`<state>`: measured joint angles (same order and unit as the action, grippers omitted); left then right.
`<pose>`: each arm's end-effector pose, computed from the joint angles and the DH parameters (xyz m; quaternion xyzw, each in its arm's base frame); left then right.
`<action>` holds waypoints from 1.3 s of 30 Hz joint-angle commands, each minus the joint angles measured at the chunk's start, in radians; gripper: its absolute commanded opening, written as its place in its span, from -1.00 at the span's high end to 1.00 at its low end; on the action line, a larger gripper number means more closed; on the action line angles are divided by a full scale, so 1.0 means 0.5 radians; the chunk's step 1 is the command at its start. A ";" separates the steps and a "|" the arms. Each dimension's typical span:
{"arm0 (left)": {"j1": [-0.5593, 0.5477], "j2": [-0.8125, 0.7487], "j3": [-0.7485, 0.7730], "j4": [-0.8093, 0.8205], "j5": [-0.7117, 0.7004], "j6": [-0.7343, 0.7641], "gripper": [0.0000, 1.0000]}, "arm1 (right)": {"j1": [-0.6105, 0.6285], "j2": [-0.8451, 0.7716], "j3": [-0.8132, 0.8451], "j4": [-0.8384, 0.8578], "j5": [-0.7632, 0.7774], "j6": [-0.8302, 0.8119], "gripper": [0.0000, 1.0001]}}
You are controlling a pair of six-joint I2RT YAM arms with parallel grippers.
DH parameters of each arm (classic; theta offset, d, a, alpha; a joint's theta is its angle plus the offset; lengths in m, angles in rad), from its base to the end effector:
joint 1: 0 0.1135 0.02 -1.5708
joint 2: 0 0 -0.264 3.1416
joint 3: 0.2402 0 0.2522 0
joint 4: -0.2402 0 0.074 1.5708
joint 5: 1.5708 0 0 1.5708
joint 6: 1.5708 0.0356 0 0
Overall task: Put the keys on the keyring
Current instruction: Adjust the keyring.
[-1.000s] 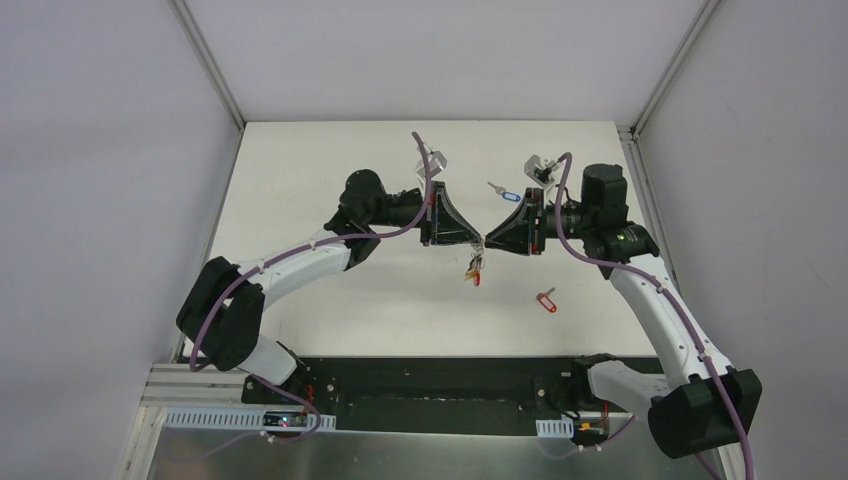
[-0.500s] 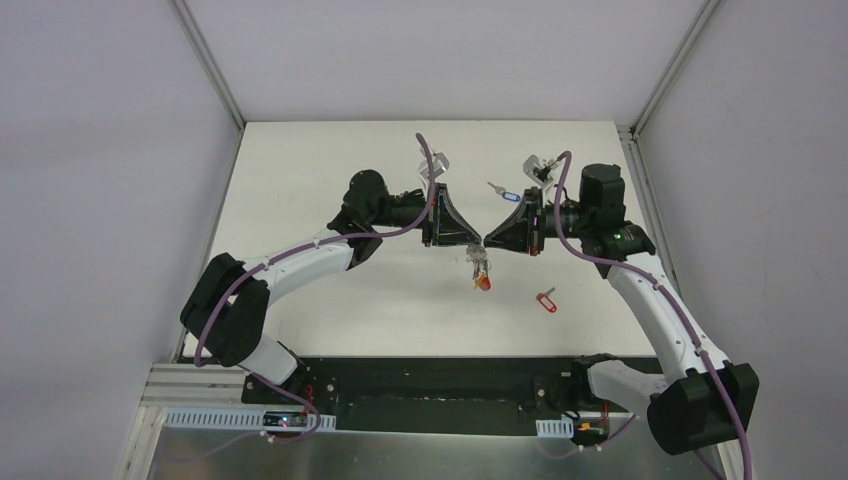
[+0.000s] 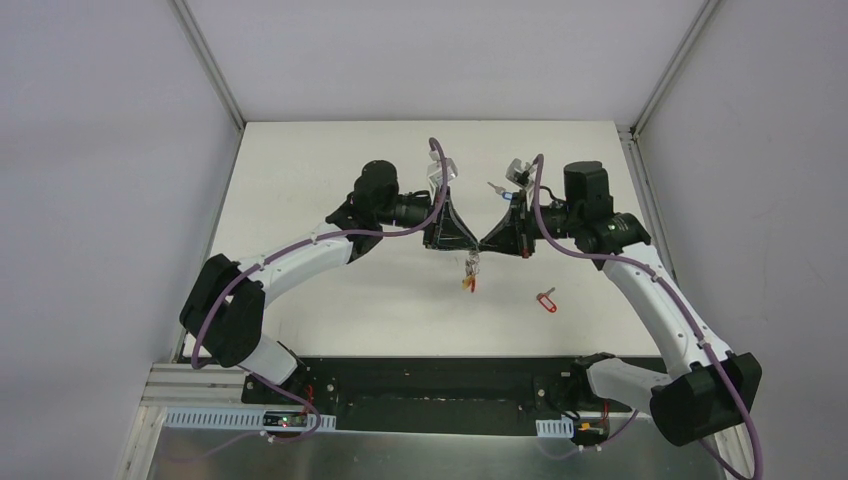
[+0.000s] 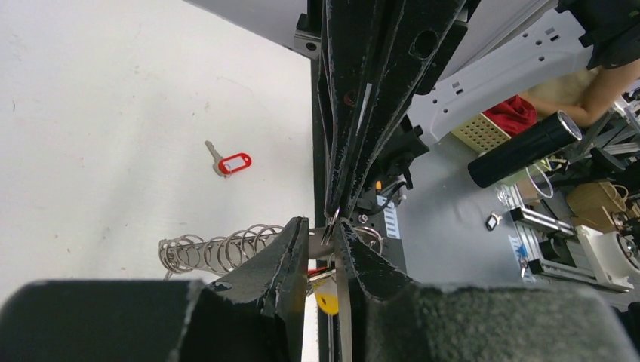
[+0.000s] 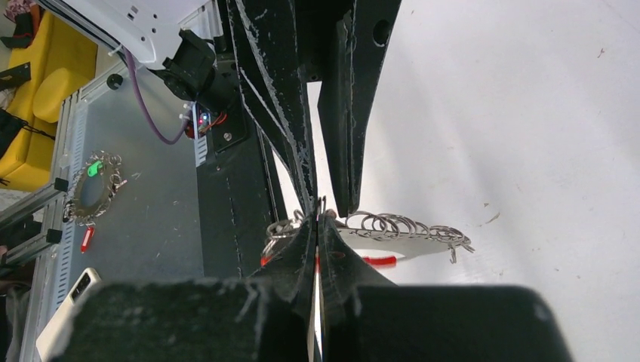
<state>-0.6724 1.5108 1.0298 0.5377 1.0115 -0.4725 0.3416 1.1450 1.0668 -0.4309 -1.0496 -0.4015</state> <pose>0.2486 -0.2365 0.3221 0.4103 0.5627 -0.6241 0.3543 0.2157 0.1095 0.3499 -0.5073 0.6033 0.4188 0.4509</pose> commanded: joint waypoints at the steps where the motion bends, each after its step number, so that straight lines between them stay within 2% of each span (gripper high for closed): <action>1: -0.002 -0.058 0.103 -0.177 0.000 0.188 0.60 | 0.036 0.011 0.106 -0.065 0.019 -0.099 1.00; 6: -0.005 -0.055 0.110 -0.202 0.010 0.215 0.65 | 0.044 0.017 0.102 -0.102 0.028 -0.127 1.00; 14: -0.026 -0.029 0.138 -0.243 0.052 0.261 0.88 | 0.051 0.042 0.103 -0.105 0.023 -0.114 1.00; 23: -0.036 -0.024 0.156 -0.283 0.053 0.303 0.69 | 0.061 0.061 0.100 -0.116 0.020 -0.114 1.00; 27: -0.042 -0.018 0.167 -0.293 0.066 0.310 0.68 | 0.061 0.072 0.100 -0.115 0.015 -0.113 1.00; 33: -0.062 -0.013 0.167 -0.345 0.089 0.368 0.99 | 0.062 0.072 0.102 -0.100 0.011 -0.098 1.00; 39: -0.073 -0.024 0.173 -0.384 0.146 0.413 1.00 | 0.058 0.045 0.077 -0.041 0.006 -0.045 1.00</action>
<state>-0.6876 1.5116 1.0752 0.3470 1.0378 -0.3134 0.3653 1.1854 1.0733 -0.5064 -1.0107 -0.4412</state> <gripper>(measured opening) 0.009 0.005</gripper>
